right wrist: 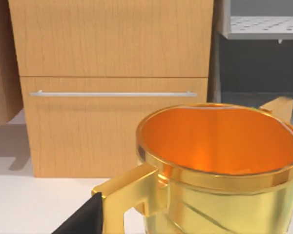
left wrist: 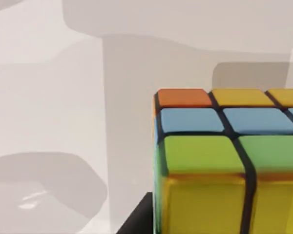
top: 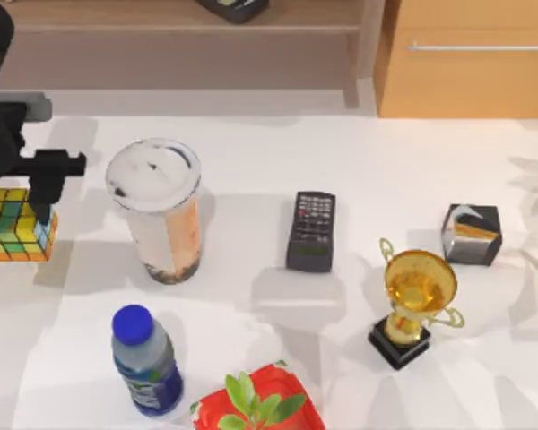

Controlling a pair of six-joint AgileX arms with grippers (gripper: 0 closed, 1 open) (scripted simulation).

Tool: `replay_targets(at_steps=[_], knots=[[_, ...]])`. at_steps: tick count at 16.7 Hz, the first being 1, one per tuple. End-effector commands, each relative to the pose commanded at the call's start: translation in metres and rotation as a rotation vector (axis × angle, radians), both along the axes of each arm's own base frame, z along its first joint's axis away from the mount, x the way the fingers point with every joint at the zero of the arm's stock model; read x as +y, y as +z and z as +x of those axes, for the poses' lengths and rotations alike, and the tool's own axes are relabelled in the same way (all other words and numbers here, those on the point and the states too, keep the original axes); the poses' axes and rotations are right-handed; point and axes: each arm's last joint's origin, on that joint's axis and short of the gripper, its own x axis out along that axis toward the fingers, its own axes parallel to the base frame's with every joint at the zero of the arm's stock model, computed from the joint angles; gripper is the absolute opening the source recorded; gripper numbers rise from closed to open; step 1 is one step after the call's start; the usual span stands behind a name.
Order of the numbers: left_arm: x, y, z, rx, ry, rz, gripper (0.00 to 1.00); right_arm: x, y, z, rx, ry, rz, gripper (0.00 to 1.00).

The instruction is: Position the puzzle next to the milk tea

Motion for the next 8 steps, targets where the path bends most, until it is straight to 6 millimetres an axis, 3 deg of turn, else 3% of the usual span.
replay_targets(at_steps=[8], knots=[[0.0077,0.0047,0.0005,-0.037,0.023,0.004,0.0,0.0,0.0,0.0,0.0,0.0,0.0,1.0]])
